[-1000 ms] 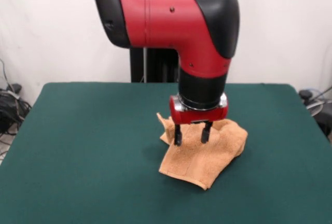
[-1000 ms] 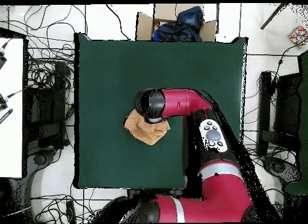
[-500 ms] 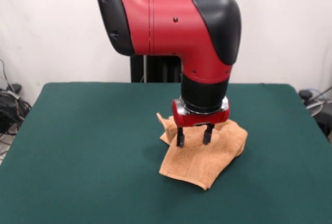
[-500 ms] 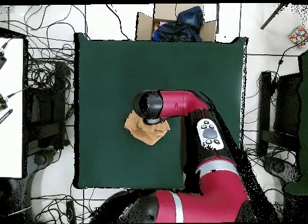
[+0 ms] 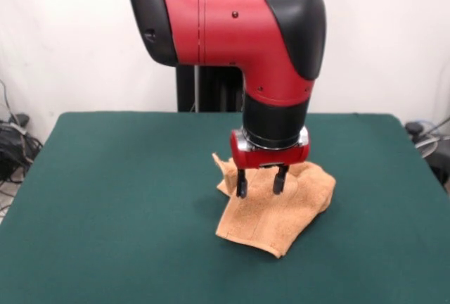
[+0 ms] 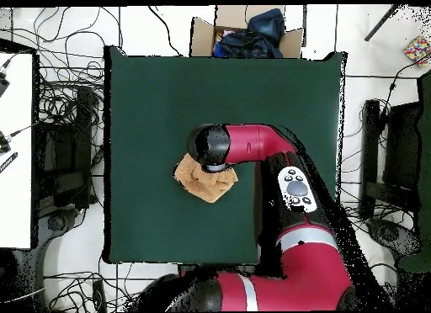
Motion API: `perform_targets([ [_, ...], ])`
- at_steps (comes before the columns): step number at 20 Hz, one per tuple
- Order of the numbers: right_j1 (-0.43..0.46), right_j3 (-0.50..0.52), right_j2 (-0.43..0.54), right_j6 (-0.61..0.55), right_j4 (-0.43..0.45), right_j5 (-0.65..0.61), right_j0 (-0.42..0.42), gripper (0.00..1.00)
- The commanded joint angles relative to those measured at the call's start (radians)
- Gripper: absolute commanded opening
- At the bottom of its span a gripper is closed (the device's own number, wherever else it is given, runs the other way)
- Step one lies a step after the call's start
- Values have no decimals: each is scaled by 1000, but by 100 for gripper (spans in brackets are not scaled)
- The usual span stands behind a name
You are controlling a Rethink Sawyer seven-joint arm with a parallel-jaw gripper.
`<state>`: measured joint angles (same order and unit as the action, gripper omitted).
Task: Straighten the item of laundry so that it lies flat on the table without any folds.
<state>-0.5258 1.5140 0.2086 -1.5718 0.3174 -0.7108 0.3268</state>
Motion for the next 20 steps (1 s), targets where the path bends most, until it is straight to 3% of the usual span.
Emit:
perform_targets([
  [1,-12,9,31,-11,15,-40,1,100],
  [8,-24,2,34,-23,-2,-64,-2,100],
  [14,74,-31,32,-62,31,78,-14,100],
  [20,118,-46,33,-42,43,98,-8,100],
])
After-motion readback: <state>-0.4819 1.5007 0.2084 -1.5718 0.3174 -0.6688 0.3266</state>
